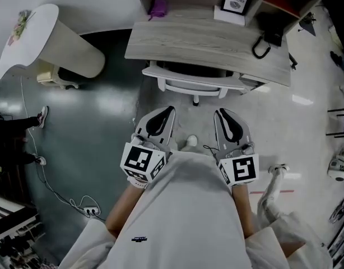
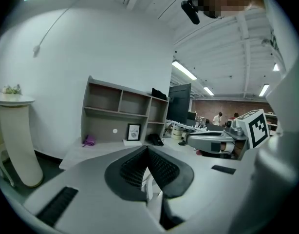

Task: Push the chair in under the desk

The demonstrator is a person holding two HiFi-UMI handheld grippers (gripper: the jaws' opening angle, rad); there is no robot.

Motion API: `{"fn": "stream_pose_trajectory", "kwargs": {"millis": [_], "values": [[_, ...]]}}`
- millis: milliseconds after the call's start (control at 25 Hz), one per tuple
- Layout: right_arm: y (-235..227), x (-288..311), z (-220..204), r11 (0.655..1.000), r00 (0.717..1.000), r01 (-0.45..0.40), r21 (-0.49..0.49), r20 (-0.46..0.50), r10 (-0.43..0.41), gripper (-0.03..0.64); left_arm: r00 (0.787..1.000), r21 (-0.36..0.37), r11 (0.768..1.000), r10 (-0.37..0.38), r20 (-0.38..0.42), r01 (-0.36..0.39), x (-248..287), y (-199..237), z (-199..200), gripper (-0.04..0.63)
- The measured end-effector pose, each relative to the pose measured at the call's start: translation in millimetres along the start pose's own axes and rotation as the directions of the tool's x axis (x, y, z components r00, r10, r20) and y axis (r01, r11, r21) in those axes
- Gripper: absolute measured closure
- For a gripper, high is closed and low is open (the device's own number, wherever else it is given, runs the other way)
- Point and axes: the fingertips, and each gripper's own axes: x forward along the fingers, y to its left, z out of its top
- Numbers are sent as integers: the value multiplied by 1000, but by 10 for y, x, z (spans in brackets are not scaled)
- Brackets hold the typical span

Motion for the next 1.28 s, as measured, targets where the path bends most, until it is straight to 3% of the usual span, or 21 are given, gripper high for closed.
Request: {"fn": "stream_pose_trajectory", "kwargs": {"millis": [280, 1280], "values": [[114, -96, 23, 1000, 1000, -26, -4, -7, 26, 569, 1000, 7, 1000, -15, 25, 15, -85, -184, 76, 588], [74, -253, 136, 1000, 1000, 1, 3, 22, -1, 604, 998, -2, 1000, 18, 67, -18, -294, -264, 120, 588]]}}
